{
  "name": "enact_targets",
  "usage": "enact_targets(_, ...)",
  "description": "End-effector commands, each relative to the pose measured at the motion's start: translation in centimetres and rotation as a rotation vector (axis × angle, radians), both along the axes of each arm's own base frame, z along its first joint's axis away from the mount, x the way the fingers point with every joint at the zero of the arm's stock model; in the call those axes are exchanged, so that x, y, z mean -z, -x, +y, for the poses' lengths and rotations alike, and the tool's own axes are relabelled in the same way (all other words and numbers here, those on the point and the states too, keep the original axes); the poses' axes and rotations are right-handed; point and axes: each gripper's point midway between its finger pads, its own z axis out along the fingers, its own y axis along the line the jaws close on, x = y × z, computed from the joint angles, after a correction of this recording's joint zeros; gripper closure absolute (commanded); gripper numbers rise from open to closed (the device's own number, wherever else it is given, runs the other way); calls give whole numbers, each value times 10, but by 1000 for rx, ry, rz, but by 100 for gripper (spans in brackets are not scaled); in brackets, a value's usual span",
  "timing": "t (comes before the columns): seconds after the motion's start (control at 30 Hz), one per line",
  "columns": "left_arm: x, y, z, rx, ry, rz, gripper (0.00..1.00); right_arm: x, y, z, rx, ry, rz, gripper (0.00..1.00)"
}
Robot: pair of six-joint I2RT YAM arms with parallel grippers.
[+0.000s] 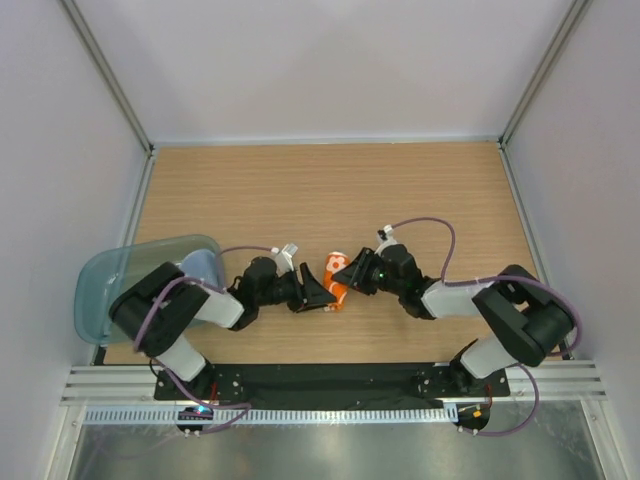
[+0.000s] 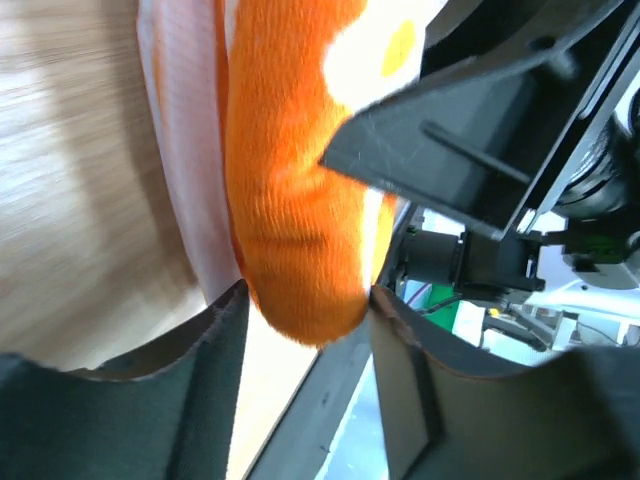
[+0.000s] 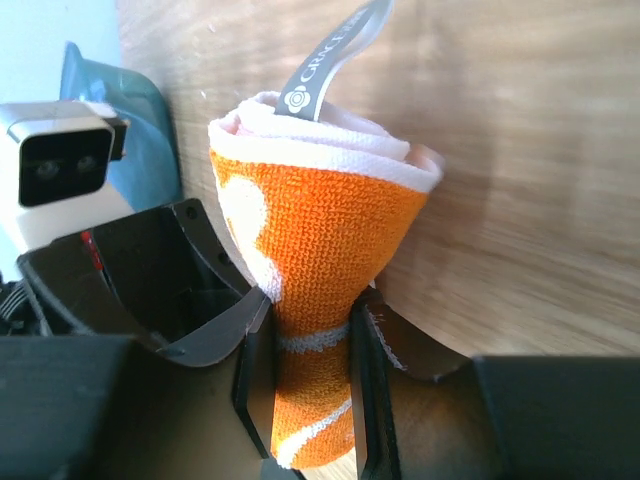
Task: Roll the towels
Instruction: Place the rolled towel into the container
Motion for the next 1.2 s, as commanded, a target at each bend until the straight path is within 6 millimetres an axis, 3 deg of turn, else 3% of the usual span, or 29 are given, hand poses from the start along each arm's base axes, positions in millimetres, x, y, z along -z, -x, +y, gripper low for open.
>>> enact_targets(0.0,-13,-2,10,20,-106,-71,43,-20,-14,-12,18,126,-87,74)
enact_targets(0.07,-34,-15,11,-12,-134,-142,40,-36,-13,-14,21,133,-104,73)
enact_targets(0.1,-31,-14,18,-5,-193,-150,37,-42,-14,-15,22,135,-115,73)
enact_targets(0.17,-67,-28,17,-38,-181,-245,34,-54,-12,-18,26,132,-124,73)
enact_targets(0.3,-95,-38,11,-29,-180,-305,31,-103,-9,-20,33,80,-201,74)
enact_targets(0.53,-96,-45,-4,-6,-143,-290,32,-172,2,-25,39,-15,-291,74)
enact_targets(0.67,-106,-40,-12,24,-62,-282,32,-195,10,-24,28,-84,-314,73)
enact_targets(0.9,-143,-24,-27,104,145,-322,33,-228,22,-15,-4,-257,-334,73)
enact_targets(1.03,-158,-17,-28,136,198,-349,39,-253,28,-11,-30,-347,-365,73)
enact_targets(1.17,-167,-14,-29,147,228,-359,52,-272,33,-9,-48,-431,-388,72)
